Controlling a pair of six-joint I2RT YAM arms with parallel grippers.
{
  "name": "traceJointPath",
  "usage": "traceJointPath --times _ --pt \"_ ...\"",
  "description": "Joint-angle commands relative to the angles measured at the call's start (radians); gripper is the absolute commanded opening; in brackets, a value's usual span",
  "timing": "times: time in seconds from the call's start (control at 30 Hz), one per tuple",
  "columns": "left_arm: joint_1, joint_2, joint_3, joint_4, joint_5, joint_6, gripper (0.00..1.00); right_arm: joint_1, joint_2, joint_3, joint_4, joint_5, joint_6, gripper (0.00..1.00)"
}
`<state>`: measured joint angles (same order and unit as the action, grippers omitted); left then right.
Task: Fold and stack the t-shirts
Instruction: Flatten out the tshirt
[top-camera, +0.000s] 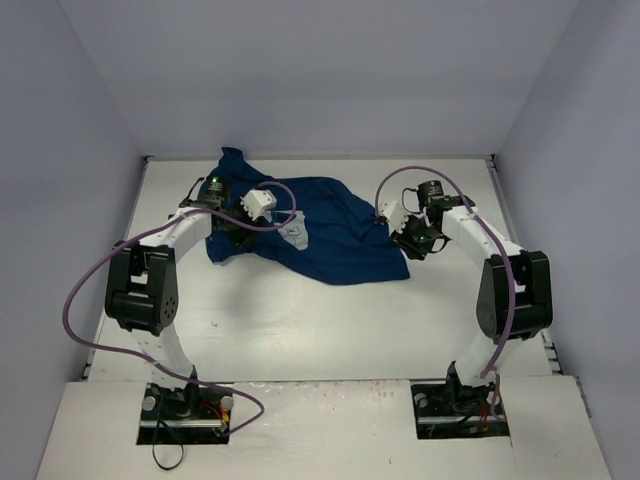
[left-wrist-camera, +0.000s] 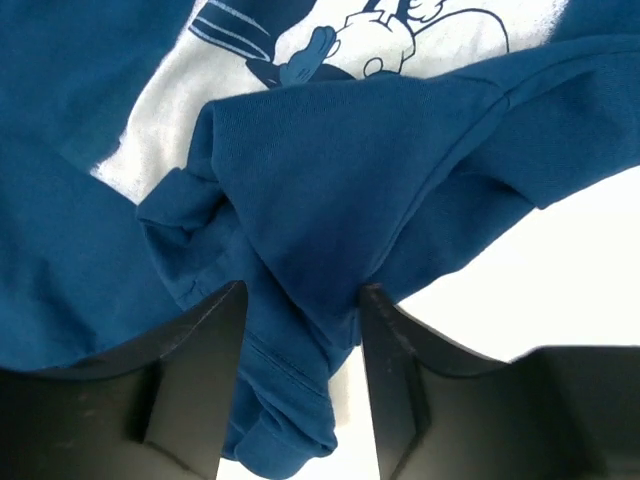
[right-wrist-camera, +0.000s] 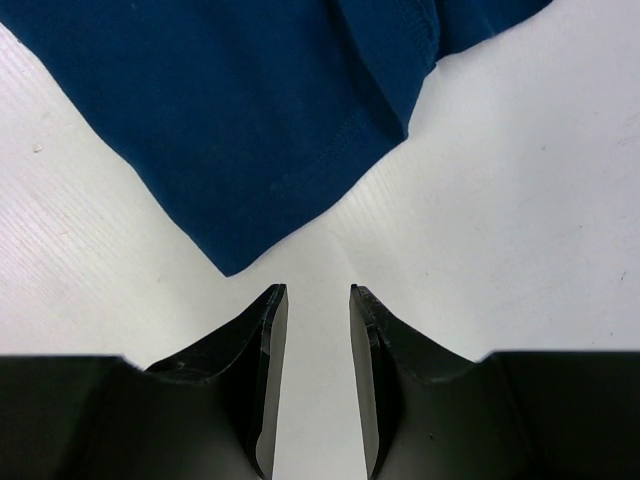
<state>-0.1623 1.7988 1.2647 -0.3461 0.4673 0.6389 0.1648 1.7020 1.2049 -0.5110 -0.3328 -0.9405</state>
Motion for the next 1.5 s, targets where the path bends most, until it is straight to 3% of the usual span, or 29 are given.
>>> traceJointPath --times 0.0,0.2,0.43,0.57,0.77,0.8,0.83,0.9,0.93,0.97,1.07,1.13,1.23,1.47 --pt "-0.002 0.011 0.092 -0.038 -0.028 -0.008 0.3 -0.005 -0.025 0.009 0.0 -0.005 -0.003 0.29" --pt "-0.011 -0.014 0.116 -0.064 -0.042 -0.012 0.0 -0.014 -0.036 0.015 0.0 -0.002 -0.008 0.29" --pt "-0.221 -0.18 0.118 -0.124 -0.03 -0.036 0.0 -0.018 -0.067 -0.017 0.0 -0.008 -0.012 0.29" --pt "-0.349 -0.183 0.088 -0.146 -0.033 -0.064 0.0 -0.018 -0.054 -0.006 -0.001 -0.014 -0.006 0.29" --pt "-0.446 -0.186 -0.02 -0.156 0.007 -0.071 0.0 -0.018 -0.052 0.012 -0.003 -0.017 -0.003 0.28" --pt "-0.459 -0.192 -0.034 -0.161 0.01 -0.072 0.02 -0.018 -0.05 0.012 -0.003 -0.017 -0.005 0.28" --pt "-0.468 -0.199 -0.044 -0.165 0.014 -0.078 0.12 -0.019 -0.047 0.011 -0.003 -0.018 -0.005 0.28" --pt "-0.46 -0.213 -0.05 -0.164 0.024 -0.116 0.67 -0.018 -0.04 0.012 -0.003 -0.021 -0.003 0.29" --pt "-0.449 -0.225 -0.052 -0.147 0.032 -0.127 0.86 -0.018 -0.037 0.012 -0.003 -0.024 0.0 0.29" --pt "-0.434 -0.245 -0.05 -0.134 0.031 -0.142 0.93 -0.019 -0.034 0.012 -0.003 -0.028 0.004 0.29" --pt "-0.348 -0.288 -0.004 -0.13 0.064 -0.146 0.92 -0.016 -0.031 0.017 -0.004 -0.035 0.009 0.29" --pt "-0.296 -0.322 0.032 -0.185 0.114 -0.109 0.84 -0.016 -0.035 0.018 -0.004 -0.032 0.007 0.29" --pt "-0.271 -0.38 0.014 -0.335 0.096 0.07 0.75 -0.016 -0.044 0.014 -0.004 -0.029 0.0 0.29" --pt "-0.178 -0.533 -0.275 -0.601 0.093 0.596 0.49 -0.018 -0.041 0.007 -0.003 -0.034 0.005 0.29"
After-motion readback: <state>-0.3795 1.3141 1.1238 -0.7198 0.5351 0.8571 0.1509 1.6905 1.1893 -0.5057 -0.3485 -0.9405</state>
